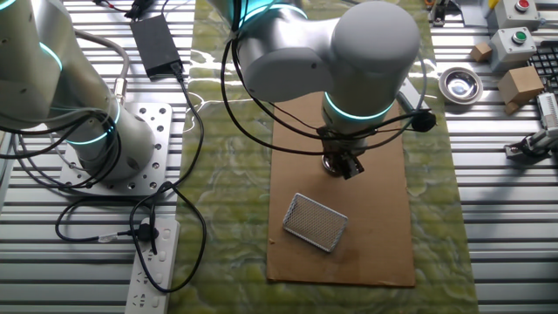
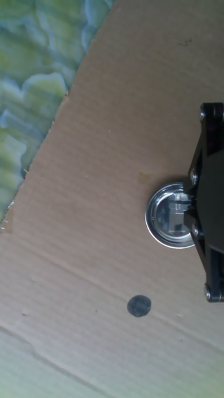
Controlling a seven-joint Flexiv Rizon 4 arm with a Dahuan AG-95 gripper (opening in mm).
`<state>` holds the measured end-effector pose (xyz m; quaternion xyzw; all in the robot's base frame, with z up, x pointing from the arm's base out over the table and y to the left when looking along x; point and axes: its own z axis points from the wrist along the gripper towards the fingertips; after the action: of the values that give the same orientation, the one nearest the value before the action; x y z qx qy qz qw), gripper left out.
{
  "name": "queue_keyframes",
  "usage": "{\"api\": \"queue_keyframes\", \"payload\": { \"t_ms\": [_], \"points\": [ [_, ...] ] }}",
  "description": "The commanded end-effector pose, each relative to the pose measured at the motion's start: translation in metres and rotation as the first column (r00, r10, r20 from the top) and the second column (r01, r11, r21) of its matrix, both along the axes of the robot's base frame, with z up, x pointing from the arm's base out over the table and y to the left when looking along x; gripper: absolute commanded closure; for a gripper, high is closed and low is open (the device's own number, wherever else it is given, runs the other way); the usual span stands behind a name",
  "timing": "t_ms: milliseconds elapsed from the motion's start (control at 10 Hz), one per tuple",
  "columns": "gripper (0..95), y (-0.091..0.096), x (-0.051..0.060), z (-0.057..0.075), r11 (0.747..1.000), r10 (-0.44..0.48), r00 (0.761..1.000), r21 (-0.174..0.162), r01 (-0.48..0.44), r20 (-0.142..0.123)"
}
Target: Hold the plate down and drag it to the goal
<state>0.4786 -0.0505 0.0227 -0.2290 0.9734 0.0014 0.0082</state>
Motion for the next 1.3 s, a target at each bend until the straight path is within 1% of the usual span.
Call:
{"api": "queue_keyframes", "payload": {
  "t_ms": [100,400,600,800,900,1000,1300],
  "points": [
    [95.0,-0.0001,0.0002,-0.0002,1.0,-0.001,1.0,-0.001,0.001,0.001],
    [95.0,-0.0001,0.0002,-0.0002,1.0,0.007,1.0,-0.01,-0.007,-0.003],
    [95.0,-0.0001,0.0002,-0.0002,1.0,-0.008,1.0,-0.006,0.008,-0.002],
    [95.0,-0.0004,0.001,0.0004,0.999,-0.034,0.999,-0.011,0.034,0.005],
    [95.0,-0.0008,0.0019,0.0015,0.999,-0.037,0.999,-0.012,0.037,0.007],
    [95.0,-0.0029,0.0054,0.0088,0.999,-0.041,0.999,-0.009,0.041,0.011],
    [95.0,-0.0029,0.0054,0.0088,0.996,-0.087,0.996,-0.003,0.087,0.008]
  ]
}}
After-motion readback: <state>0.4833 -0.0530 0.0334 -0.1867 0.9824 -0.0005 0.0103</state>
